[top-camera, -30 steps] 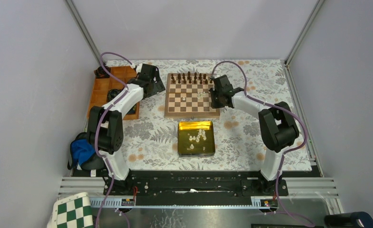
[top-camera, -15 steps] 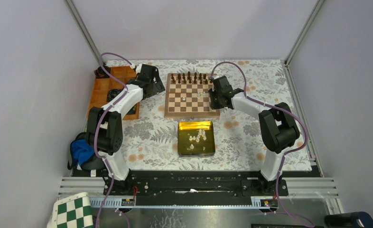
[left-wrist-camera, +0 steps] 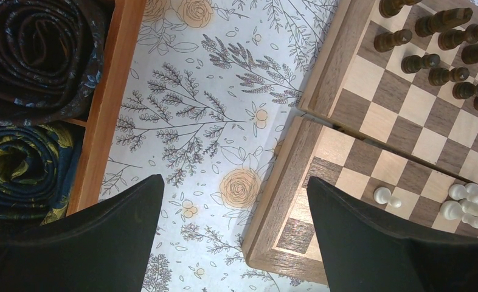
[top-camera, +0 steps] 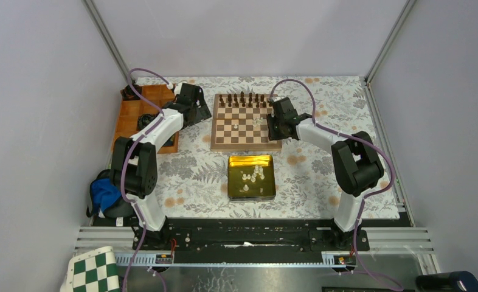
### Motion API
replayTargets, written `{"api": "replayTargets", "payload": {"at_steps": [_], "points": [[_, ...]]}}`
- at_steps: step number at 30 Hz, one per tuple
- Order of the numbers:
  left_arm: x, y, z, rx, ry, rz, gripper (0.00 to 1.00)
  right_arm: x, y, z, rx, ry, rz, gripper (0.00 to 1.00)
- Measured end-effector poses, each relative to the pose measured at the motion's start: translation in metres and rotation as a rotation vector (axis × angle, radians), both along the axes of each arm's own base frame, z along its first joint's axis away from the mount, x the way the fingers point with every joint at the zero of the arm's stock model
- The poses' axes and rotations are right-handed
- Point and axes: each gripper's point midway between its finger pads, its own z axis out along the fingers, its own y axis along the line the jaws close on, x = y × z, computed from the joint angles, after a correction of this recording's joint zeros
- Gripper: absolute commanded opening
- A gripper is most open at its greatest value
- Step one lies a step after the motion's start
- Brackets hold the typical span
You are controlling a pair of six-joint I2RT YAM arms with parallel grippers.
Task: Set up the chess pieces on the board
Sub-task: Place the chess piece on the chessboard, then pick up the chess piece from the chessboard.
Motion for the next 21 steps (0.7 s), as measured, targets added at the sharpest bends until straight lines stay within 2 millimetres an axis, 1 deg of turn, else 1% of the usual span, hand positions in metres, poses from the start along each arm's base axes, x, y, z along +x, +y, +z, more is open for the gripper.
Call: {"api": "replayTargets", "payload": {"at_steps": [4,8,11,16,18,21], "points": [[0.000,0.000,0.001,0.000,-0.001,0.000,0.95,0.000,0.001,0.002,-0.002,0.000,0.004,0.35],[0.000,0.000,0.007,-0.004,-0.015,0.000,0.95,0.007,0.006,0.015,0.006,-0.023,0.011,0.37],[0.000,0.000,0.012,-0.007,-0.028,0.000,0.95,0.016,0.012,0.029,0.020,-0.055,0.017,0.40],[0.000,0.000,0.014,-0.007,-0.030,0.000,0.95,0.034,0.023,0.052,0.040,-0.109,0.025,0.42],[0.000,0.000,0.014,-0.008,-0.031,0.000,0.95,0.042,0.028,0.056,0.044,-0.120,0.028,0.43],[0.000,0.000,0.014,-0.008,-0.031,-0.001,0.95,0.053,0.033,0.055,0.043,-0.126,0.032,0.43]]}}
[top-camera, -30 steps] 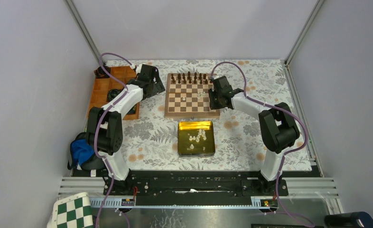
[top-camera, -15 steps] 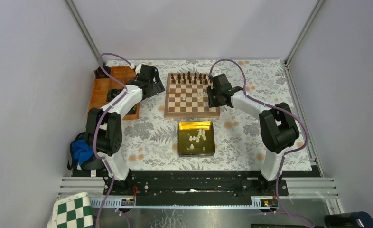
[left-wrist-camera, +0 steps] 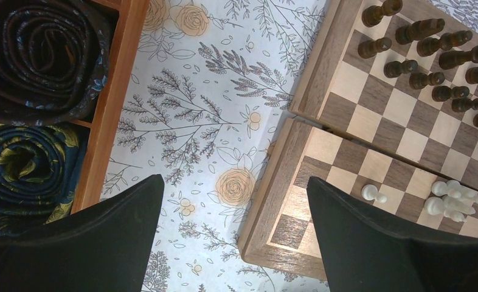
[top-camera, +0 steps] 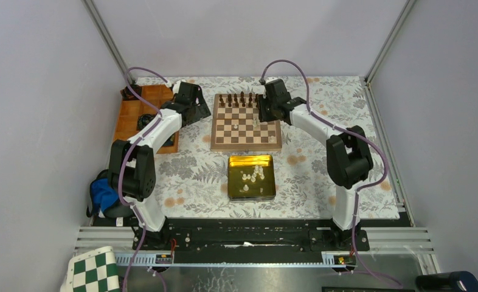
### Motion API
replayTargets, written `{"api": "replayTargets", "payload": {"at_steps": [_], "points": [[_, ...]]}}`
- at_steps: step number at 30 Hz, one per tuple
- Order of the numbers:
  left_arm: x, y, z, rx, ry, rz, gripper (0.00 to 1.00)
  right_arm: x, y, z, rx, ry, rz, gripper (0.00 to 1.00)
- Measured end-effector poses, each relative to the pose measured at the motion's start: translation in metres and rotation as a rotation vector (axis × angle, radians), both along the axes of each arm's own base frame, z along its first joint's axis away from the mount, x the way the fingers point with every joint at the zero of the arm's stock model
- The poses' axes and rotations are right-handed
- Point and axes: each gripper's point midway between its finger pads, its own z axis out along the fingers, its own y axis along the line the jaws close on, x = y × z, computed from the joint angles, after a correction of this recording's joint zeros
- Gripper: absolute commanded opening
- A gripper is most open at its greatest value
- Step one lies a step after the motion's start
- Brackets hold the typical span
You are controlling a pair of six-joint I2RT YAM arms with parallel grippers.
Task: Set up the chess pieces on the board
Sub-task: Pick up the chess piece from the chessboard.
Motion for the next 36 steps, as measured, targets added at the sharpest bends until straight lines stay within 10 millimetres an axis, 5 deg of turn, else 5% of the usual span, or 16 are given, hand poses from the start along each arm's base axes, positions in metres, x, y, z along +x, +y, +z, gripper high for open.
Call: {"api": "replayTargets", "payload": {"at_steps": [12,36], "points": [[0.000,-0.002,0.000,-0.007,0.001,-0.006,0.95,0.032,0.015,-0.021,-0.036,0.018,0.012,0.40],[0.002,-0.007,-0.001,-0.017,0.004,-0.019,0.95,0.035,0.014,-0.045,-0.079,0.048,0.029,0.34]]}}
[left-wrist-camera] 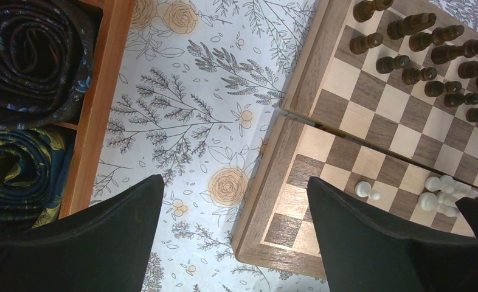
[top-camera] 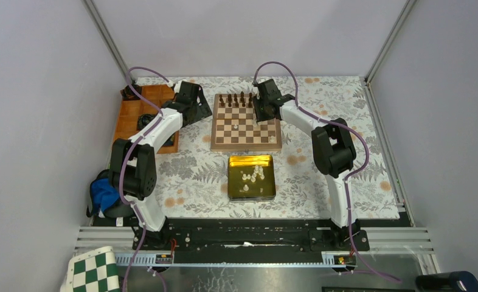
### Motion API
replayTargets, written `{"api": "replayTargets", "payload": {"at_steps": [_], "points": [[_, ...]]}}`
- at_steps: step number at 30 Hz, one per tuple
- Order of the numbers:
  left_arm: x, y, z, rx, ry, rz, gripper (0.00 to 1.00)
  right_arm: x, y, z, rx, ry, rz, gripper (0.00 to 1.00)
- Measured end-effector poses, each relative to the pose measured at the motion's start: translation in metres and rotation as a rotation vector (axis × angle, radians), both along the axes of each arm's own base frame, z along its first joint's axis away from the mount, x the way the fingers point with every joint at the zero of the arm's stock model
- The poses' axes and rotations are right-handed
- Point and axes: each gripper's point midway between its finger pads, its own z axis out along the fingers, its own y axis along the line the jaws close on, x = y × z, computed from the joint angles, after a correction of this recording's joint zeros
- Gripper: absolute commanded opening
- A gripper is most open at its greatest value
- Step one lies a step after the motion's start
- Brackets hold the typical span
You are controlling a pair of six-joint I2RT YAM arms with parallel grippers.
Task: Set up the chess pieces on the board
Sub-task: Pick up the chess piece from the chessboard.
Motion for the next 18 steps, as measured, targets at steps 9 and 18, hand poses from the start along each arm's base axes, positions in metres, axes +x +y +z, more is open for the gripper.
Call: {"api": "replayTargets", "payload": {"at_steps": [9,18], "points": [[0.0000,0.0001,0.0000,0.000,0.000,0.000,0.95,0.0000,-0.0001,-0.0002,-0.003,-0.001,0.007,0.28],[0.0001,0.0000,0.0001,0.000,0.000,0.000,0.95,-0.0003,-0.0002,-0.0007,-0.004,0.000,0.007,0.30]]}}
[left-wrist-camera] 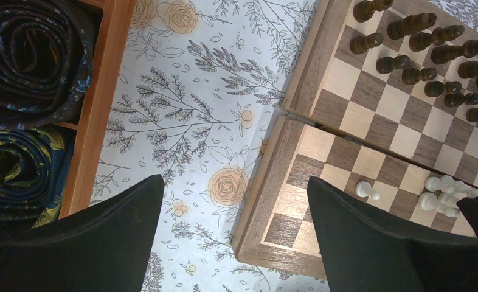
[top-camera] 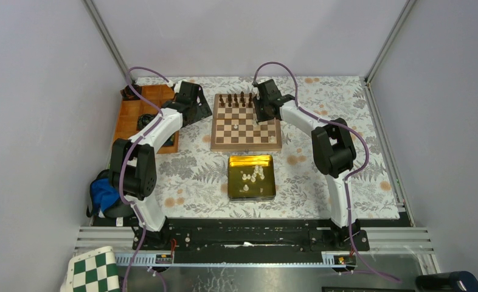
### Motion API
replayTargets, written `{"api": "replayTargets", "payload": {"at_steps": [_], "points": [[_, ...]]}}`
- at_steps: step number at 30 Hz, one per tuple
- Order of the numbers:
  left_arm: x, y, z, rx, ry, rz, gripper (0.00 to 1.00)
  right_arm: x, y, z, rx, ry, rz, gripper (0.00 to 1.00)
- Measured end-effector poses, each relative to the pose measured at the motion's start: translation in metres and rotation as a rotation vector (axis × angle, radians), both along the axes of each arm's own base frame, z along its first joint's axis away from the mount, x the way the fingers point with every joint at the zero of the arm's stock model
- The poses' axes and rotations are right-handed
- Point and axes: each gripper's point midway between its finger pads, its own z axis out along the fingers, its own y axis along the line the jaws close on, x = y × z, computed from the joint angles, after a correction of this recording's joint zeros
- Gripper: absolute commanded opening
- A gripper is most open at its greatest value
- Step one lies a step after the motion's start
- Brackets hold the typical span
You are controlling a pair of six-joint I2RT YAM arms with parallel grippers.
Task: Set up the chess pieces on the board
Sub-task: Pick up the chess piece from the chessboard.
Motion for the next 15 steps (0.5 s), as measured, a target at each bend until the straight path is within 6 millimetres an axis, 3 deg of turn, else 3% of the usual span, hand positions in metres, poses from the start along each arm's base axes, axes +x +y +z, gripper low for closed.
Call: {"api": "replayTargets", "payload": {"at_steps": [9,15], "points": [[0.0000,0.0000,0.0000,0.000,0.000,0.000,0.95,-0.0053,-0.0029,-0.0082,-0.011,0.020,0.000,0.27],[-0.0001,0.0000,0.0000,0.000,0.000,0.000,0.95,-0.0059,-0.0034,-0.0094,-0.014,0.021,0.002,0.15]]}}
